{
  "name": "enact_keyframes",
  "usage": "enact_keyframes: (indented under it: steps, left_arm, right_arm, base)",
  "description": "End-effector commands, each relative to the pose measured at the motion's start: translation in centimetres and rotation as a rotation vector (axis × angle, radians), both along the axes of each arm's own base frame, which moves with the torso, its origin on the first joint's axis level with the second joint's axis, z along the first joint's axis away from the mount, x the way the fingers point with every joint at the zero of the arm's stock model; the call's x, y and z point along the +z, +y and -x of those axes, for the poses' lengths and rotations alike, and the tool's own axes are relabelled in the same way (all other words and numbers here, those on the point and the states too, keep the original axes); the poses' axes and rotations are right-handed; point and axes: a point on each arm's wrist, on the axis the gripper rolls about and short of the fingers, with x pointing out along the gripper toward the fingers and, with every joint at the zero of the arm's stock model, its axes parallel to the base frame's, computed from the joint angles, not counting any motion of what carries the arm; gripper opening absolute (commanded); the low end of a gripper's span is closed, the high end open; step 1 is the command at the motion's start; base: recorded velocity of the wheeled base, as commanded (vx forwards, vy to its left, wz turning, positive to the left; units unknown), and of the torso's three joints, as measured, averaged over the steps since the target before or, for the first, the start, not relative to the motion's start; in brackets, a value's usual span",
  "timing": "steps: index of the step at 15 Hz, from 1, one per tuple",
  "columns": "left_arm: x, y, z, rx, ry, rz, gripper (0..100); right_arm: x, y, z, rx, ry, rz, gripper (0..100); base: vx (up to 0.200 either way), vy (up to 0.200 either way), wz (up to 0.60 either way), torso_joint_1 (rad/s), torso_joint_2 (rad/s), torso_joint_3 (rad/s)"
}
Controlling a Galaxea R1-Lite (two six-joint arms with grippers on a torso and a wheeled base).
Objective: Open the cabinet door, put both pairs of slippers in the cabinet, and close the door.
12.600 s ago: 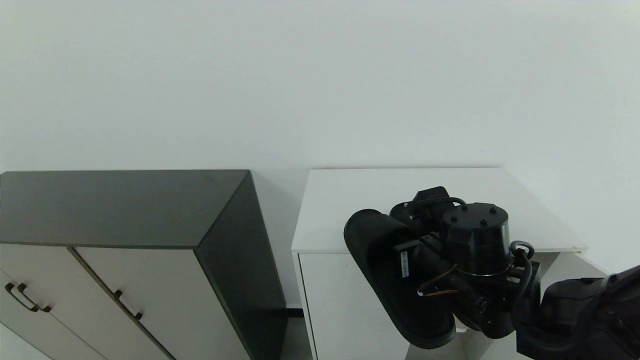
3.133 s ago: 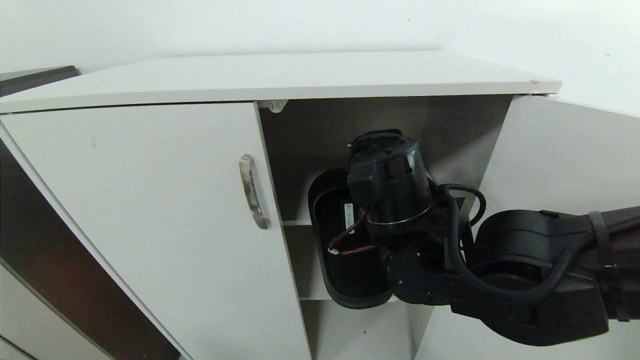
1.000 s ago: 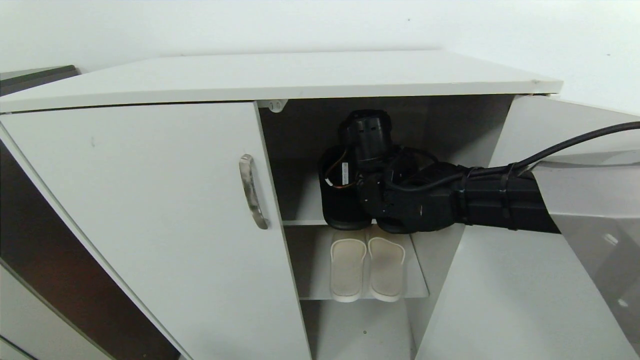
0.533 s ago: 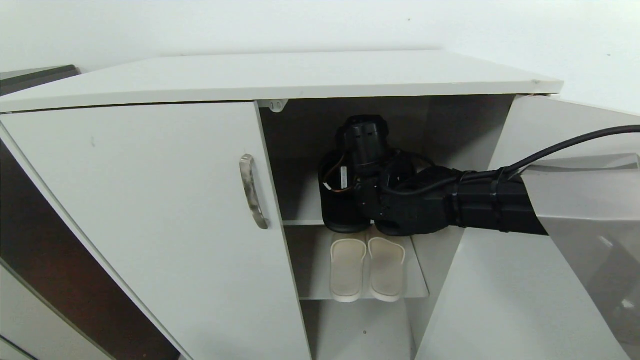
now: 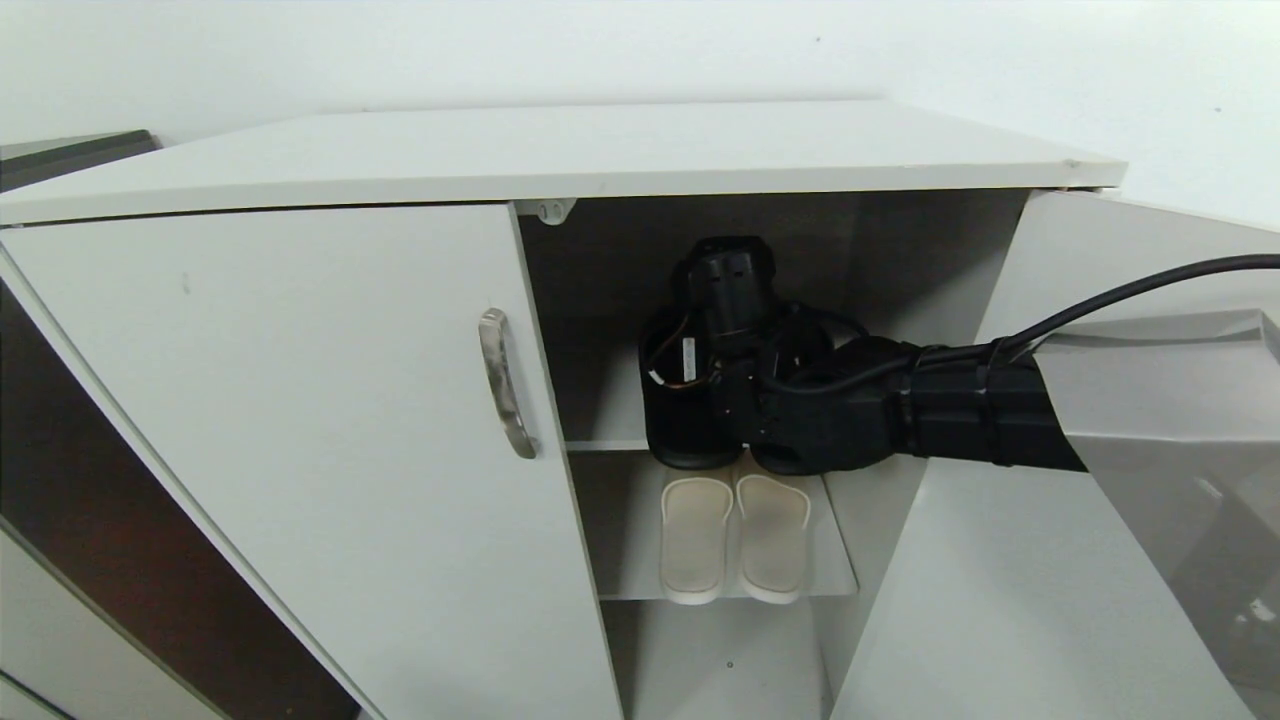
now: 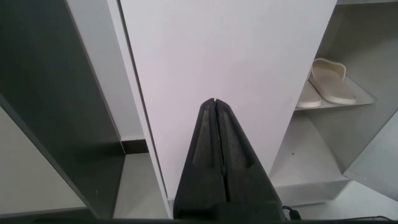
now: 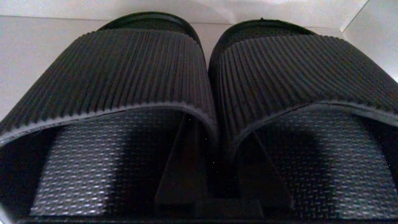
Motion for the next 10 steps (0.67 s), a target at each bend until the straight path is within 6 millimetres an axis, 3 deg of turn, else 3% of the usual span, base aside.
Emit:
enact_keyframes:
  steps: [1, 3, 4, 10]
  left_arm:
    - [0.0, 0.0, 0.0, 0.000, 0.001, 0.001, 0]
    - [0.0, 0.0, 0.0, 0.000, 0.001, 0.001, 0]
    - [0.0, 0.0, 0.0, 0.000, 0.001, 0.001, 0]
    - [0.0, 0.0, 0.0, 0.000, 0.001, 0.001, 0]
  right_arm:
    - [0.0, 0.1, 0.0, 0.001, 0.000, 0.001, 0]
    - [0.0, 0.1, 0.0, 0.000, 0.001, 0.002, 0]
    - [-0.1, 0.0, 0.0, 0.001, 0.006, 0.006, 100]
    - [0.5, -0.5, 2.5, 0.024, 0.027, 0.030, 100]
  base:
    - [0.000, 0.000, 0.00, 0.000, 0.00, 0.000]
    - [0.000, 0.000, 0.00, 0.000, 0.00, 0.000]
    - [0.000, 0.000, 0.00, 0.000, 0.00, 0.000]
    - [0.000, 0.000, 0.00, 0.000, 0.00, 0.000]
